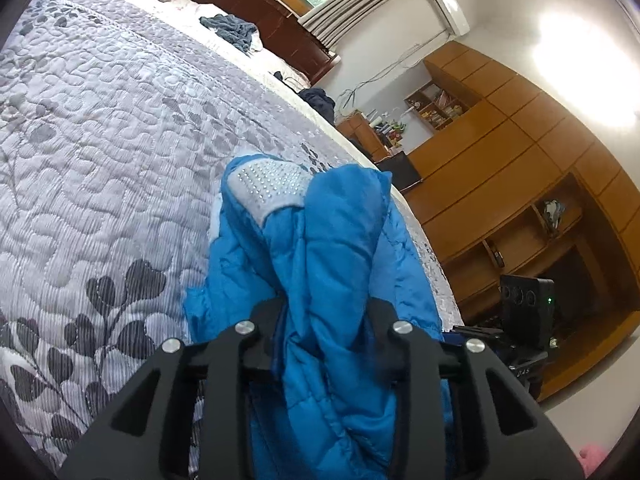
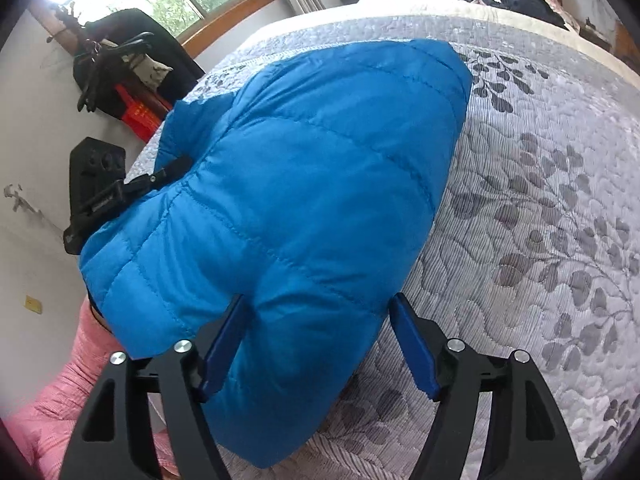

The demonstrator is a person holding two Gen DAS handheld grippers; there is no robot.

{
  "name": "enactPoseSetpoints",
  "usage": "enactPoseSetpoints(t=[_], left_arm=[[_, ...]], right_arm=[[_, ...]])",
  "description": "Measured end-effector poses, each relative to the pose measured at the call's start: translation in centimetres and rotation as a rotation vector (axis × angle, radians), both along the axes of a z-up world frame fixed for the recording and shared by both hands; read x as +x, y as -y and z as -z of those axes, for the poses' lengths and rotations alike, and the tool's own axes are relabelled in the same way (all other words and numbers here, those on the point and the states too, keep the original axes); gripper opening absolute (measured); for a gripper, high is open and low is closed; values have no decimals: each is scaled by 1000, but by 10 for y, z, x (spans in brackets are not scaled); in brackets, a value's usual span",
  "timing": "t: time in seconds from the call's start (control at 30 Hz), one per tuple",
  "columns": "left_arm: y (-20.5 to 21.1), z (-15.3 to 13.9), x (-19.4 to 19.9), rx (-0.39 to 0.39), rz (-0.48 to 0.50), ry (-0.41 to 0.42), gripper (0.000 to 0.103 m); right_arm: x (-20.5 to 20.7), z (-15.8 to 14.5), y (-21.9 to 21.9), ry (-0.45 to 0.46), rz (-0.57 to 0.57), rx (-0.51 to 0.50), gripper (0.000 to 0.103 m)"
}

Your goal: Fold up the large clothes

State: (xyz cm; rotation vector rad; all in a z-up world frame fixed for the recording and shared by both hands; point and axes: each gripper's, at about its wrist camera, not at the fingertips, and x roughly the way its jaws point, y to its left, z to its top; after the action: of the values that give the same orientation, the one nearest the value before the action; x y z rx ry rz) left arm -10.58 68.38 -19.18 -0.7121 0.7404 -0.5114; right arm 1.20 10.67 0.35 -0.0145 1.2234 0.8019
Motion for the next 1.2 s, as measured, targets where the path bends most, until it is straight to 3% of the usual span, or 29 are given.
enactPoseSetpoints(t=[0.13,0.27,0.5,0.6,0.67,0.7,0.83,1.0,1.2], left_arm=[[-7,-17,-13,22,-36,-39,37],[-9,-48,-51,99,-82,20,37],[31,-90,-101,193,22,53,49],[46,-86,-104,228,53,9,50],[50,-78,-104,229,60,-26,44],[51,-75,-103,232,62,-38,32],[44,-68,-107,199,54,-55,15],[32,-52,-114,137,51,-102,12],[19,2,-115,25,57,-199,12]], right_arm=[[-6,-10,8,14,6,16,72],[-18,-18,21,15,0,35,72],[-37,-17,28,-28,-12,55,72],[-40,-16,30,-42,-16,72,72],[-41,-14,31,-47,-16,78,72],[-41,-14,31,-49,-15,80,72],[-42,-12,30,-52,-21,93,72],[-38,-10,24,-52,-38,93,72],[-38,-1,9,-64,-50,77,72]])
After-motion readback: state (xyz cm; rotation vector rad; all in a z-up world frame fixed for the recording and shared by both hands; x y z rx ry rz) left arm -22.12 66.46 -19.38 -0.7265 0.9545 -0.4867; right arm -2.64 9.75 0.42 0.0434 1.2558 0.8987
